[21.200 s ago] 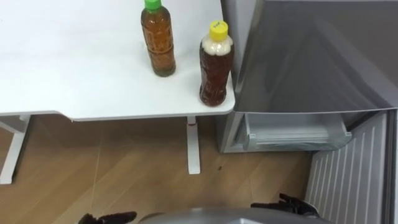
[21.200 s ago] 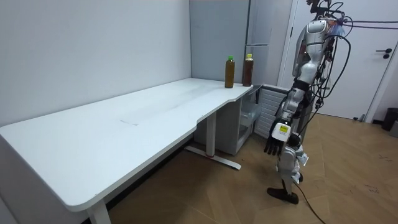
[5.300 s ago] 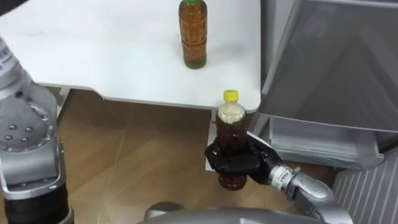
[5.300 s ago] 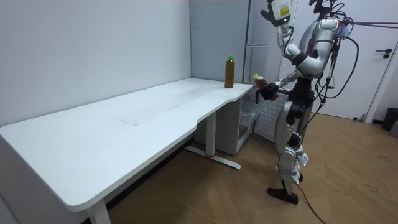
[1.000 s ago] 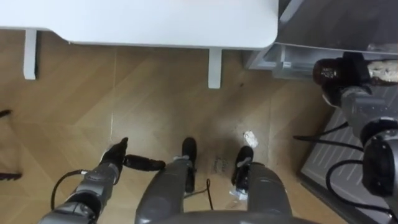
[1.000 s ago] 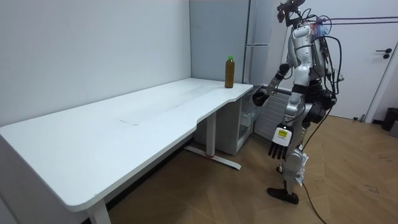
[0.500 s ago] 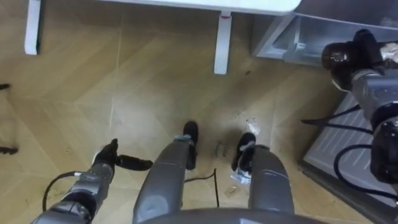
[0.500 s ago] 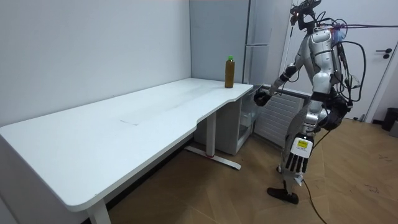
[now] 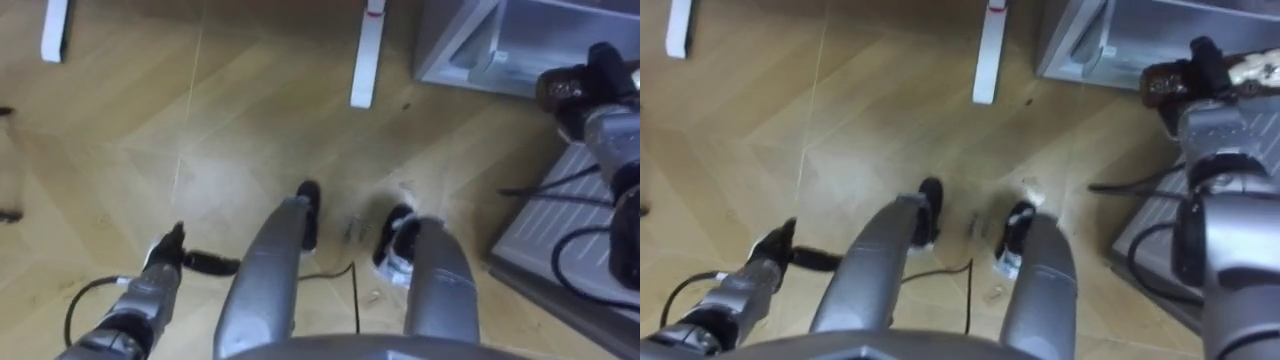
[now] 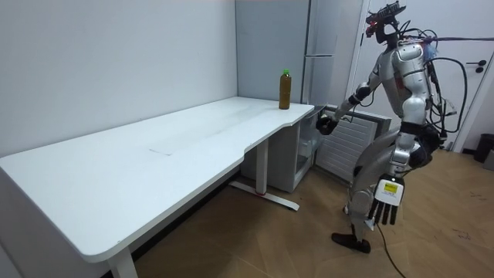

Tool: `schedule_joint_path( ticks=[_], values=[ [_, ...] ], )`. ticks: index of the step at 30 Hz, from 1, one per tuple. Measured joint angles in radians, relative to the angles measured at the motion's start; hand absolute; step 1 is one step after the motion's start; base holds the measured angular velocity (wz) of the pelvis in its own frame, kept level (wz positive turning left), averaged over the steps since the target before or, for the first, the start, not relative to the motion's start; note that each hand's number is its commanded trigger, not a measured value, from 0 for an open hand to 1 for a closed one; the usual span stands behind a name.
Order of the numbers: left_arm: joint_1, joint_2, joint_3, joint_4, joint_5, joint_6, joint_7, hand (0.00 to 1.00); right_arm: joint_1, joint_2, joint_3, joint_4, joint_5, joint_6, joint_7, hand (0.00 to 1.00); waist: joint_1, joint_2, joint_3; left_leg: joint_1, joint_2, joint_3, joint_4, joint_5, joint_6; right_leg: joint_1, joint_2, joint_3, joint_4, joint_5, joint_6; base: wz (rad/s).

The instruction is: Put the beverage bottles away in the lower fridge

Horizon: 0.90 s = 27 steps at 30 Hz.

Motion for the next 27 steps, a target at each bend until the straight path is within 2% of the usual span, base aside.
schedule_joint_path(
  ticks=[5, 9, 14, 17, 18, 19, 20, 21, 24, 27],
  values=[
    [0.001, 0.003, -0.041, 0.001, -0.001, 0.0, 0.014, 0.0, -0.004, 0.0, 0.0, -0.02, 0.002, 0.0, -0.015, 1.0, 0.005, -0.004, -0.0018, -0.018, -0.002, -0.002, 0.023, -0.003, 0.001, -0.015, -0.004, 0.0, 0.022, -0.005, 0.001, 0.01],
    [0.006, 0.009, -0.059, -0.013, 0.0, 0.007, 0.018, 0.0, -0.005, 0.0, 0.001, -0.04, 0.004, 0.0, -0.04, 1.0, 0.001, -0.011, -0.0028, -0.026, -0.016, -0.002, 0.043, -0.006, 0.001, -0.029, -0.024, 0.003, 0.062, -0.023, 0.002, 0.09],
    [0.048, 0.019, -0.057, -0.069, -0.001, 0.007, 0.037, 0.0, -0.005, 0.0, 0.0, -0.072, 0.045, -0.004, -0.062, 1.0, -0.002, -0.011, -0.0035, -0.04, -0.016, -0.012, 0.083, -0.021, -0.001, -0.032, -0.03, -0.005, 0.094, -0.044, -0.007, 0.05],
    [0.072, 0.024, -0.056, -0.108, 0.0, 0.007, 0.043, 0.0, -0.007, -0.008, 0.0, -0.102, 0.089, -0.013, -0.076, 1.0, -0.001, -0.013, -0.007, -0.063, -0.016, -0.02, 0.108, -0.029, -0.002, -0.048, -0.029, -0.01, 0.109, -0.048, -0.009, 0.0],
    [0.076, 0.024, -0.057, -0.113, 0.003, 0.008, 0.044, 0.0, -0.007, -0.009, 0.0, -0.11, 0.111, -0.02, -0.078, 0.8, -0.001, -0.013, -0.0071, -0.066, -0.016, -0.022, 0.111, -0.029, -0.002, -0.049, -0.028, -0.011, 0.111, -0.048, -0.008, 0.0],
    [0.079, 0.024, -0.057, -0.113, 0.003, 0.008, 0.045, 0.0, -0.007, -0.009, -0.001, -0.113, 0.124, -0.022, -0.078, 0.19, 0.0, -0.013, -0.0071, -0.066, -0.016, -0.022, 0.112, -0.029, -0.002, -0.049, -0.028, -0.01, 0.112, -0.047, -0.007, 0.0],
    [0.082, 0.024, -0.056, -0.113, 0.003, 0.008, 0.045, 0.0, -0.009, -0.009, -0.002, -0.117, 0.14, -0.024, -0.078, 0.19, 0.002, -0.013, -0.0074, -0.066, -0.016, -0.021, 0.112, -0.029, -0.001, -0.049, -0.028, -0.009, 0.112, -0.046, -0.004, 0.0],
    [0.082, 0.025, -0.056, -0.113, 0.003, 0.01, 0.045, 0.0, -0.011, -0.009, -0.002, -0.117, 0.153, -0.028, -0.078, 0.0, 0.004, -0.013, -0.0074, -0.066, -0.016, -0.021, 0.112, -0.029, -0.001, -0.049, -0.028, -0.009, 0.112, -0.045, -0.004, 0.0],
    [0.085, 0.025, -0.052, -0.119, 0.015, 0.024, 0.042, 0.0, -0.012, -0.009, -0.005, -0.121, 0.16, -0.033, -0.078, 0.0, 0.009, -0.012, -0.0084, -0.066, -0.017, -0.023, 0.112, -0.03, -0.002, -0.048, -0.028, -0.01, 0.112, -0.049, -0.008, 0.0],
    [0.096, 0.025, -0.036, -0.14, 0.042, 0.029, 0.037, 0.0, -0.012, -0.009, -0.019, -0.131, 0.162, -0.039, -0.078, 0.0, 0.01, -0.011, -0.0089, -0.065, -0.018, -0.023, 0.112, -0.03, -0.002, -0.048, -0.03, -0.01, 0.115, -0.047, -0.003, 0.0]
  ],
)
